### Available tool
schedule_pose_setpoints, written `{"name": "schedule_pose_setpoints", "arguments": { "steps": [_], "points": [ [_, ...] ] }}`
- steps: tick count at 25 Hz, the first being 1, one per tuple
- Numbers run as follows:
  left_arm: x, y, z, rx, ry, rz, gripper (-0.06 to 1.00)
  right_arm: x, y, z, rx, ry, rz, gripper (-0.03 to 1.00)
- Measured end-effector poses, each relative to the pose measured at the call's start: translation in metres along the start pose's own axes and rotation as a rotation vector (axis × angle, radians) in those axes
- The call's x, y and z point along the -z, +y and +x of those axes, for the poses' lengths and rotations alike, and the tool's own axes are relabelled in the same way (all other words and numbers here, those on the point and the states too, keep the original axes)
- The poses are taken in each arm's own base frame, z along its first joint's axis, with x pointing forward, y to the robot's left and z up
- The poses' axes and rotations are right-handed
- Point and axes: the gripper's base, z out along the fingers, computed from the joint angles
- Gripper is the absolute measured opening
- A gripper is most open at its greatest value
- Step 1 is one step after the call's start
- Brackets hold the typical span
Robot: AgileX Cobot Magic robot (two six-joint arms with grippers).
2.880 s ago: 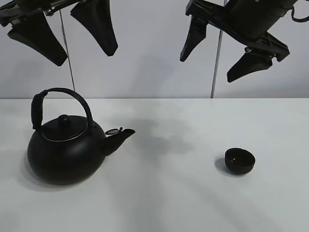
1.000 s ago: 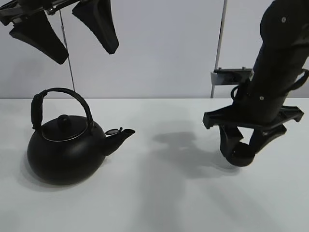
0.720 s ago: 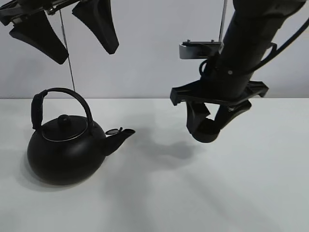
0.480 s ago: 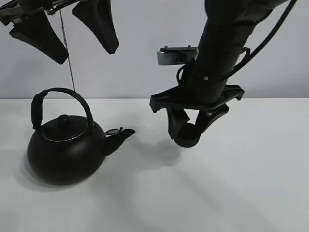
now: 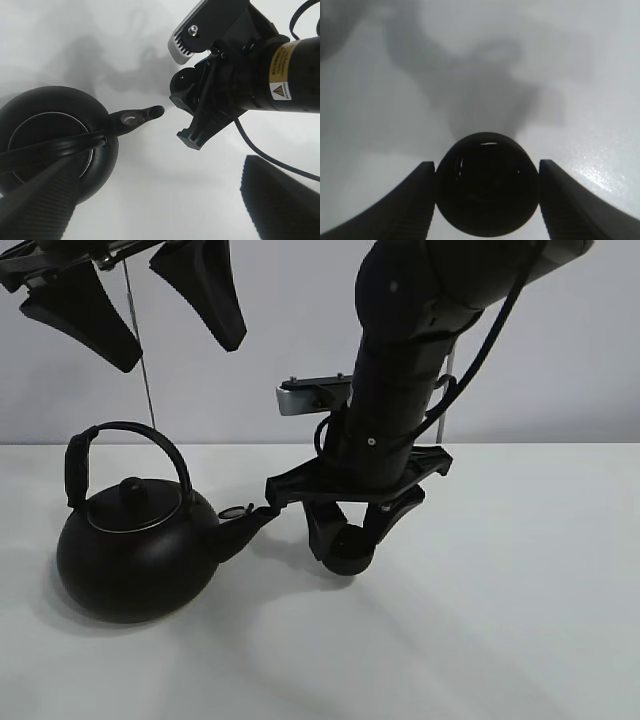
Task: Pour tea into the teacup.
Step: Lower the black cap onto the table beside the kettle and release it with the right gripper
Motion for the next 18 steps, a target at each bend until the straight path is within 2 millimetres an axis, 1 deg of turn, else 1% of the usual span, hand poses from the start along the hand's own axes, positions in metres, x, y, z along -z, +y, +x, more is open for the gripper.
{"name": "schedule_pose_setpoints", "arguments": {
  "steps": [5, 18],
  "points": [
    [0.0, 0.0, -0.0001, 0.0, -0.001, 0.0, 0.63, -0.009, -0.0001, 0.0024, -0.001, 0.023, 0.001, 0.4],
    [0.0, 0.0, -0.0001, 0.0, -0.001, 0.0, 0.63, -0.0106, -0.0002, 0.0027, 0.001, 0.026, 0.003, 0.4]
  ]
}}
